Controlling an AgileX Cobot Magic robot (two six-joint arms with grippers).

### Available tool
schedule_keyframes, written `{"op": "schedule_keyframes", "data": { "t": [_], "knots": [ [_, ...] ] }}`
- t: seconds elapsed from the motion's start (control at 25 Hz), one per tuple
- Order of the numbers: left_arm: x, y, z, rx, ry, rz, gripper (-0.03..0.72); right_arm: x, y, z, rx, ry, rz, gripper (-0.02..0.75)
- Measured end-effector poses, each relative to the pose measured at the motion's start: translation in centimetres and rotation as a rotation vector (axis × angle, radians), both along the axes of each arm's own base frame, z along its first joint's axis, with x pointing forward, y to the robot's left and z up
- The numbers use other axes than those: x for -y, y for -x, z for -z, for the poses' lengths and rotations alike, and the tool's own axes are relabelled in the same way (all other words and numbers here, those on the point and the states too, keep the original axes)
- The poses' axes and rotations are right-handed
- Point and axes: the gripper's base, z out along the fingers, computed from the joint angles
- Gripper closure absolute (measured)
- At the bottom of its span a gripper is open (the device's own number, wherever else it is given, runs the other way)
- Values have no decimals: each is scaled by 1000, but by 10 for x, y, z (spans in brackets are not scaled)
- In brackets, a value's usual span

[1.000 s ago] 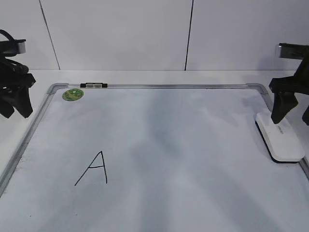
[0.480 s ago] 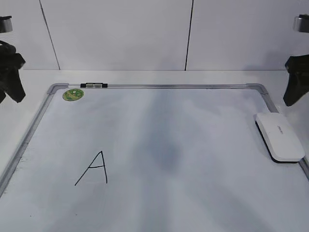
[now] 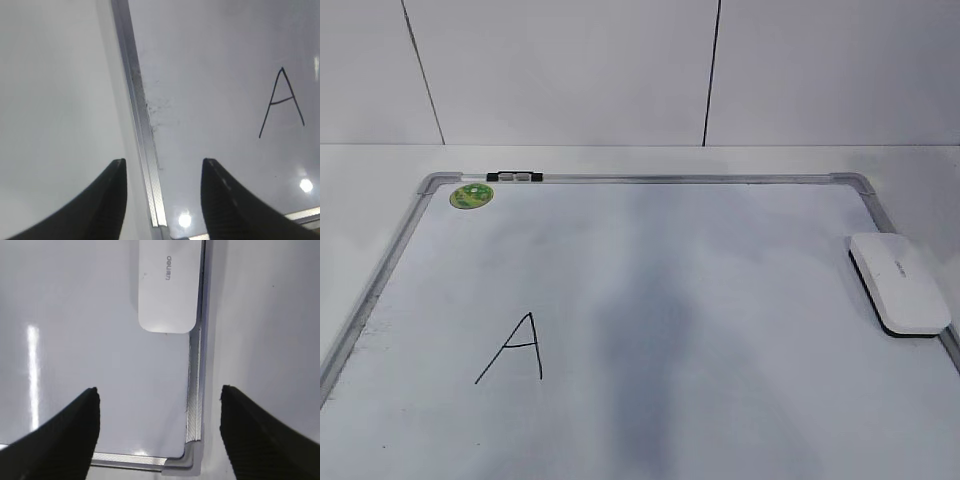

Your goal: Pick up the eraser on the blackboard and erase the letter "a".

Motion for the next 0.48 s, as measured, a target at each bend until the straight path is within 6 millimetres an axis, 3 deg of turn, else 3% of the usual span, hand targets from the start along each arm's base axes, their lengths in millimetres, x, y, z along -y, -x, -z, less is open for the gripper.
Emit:
{"op": "schedule_keyframes", "data": {
  "t": [0.48],
  "knots": [
    [-4, 103, -32, 152, 2, 4, 327, -1, 89, -16, 137, -6, 26, 145]
  ]
}}
